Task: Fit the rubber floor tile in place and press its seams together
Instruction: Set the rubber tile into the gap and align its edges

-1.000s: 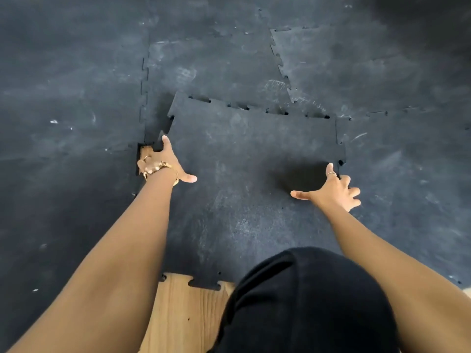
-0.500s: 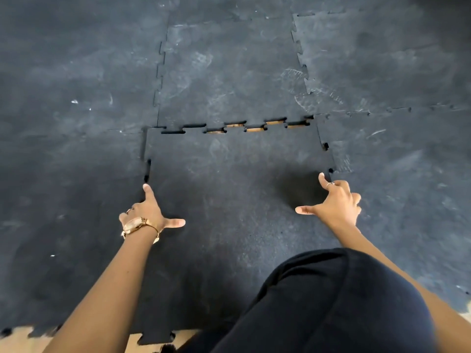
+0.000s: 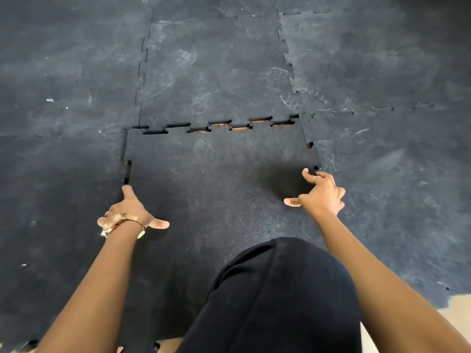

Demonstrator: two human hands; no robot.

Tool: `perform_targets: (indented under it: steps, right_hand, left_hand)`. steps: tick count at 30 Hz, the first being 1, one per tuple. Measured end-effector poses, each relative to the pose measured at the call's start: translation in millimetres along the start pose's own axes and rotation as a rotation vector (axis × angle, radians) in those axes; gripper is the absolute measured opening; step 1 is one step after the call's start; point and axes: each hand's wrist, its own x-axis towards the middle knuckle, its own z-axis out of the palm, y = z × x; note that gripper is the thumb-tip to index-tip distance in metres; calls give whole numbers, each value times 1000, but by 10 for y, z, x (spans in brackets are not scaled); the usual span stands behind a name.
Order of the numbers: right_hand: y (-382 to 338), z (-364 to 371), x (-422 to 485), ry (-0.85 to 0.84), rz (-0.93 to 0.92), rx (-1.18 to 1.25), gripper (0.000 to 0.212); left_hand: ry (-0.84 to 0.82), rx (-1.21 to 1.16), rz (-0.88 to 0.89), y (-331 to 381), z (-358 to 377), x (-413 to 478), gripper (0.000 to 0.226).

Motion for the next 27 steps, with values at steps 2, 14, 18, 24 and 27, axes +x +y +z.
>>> perform_targets:
  steps: [2,14,18,24,27]
  right_hand:
    - [-6,-33,-21,4,7,81,90]
    - [-174,-363,-126,185,128,619,50]
    - [-289,-451,28,186,95,619,49]
    - [-179,-187,138,52,103,325,60]
    - [-169,-94,168,92,106,209,62]
  left_hand:
    - [0,-144,-8,-102,-36,6,141]
    - [51,-292,63,-403,-81,-103,141]
    - [24,-278,83,-249,-238,-49,131]
    - [-98,-161,57,-49,-212,68,127]
    - [-79,-129,53,-58,-194,93,135]
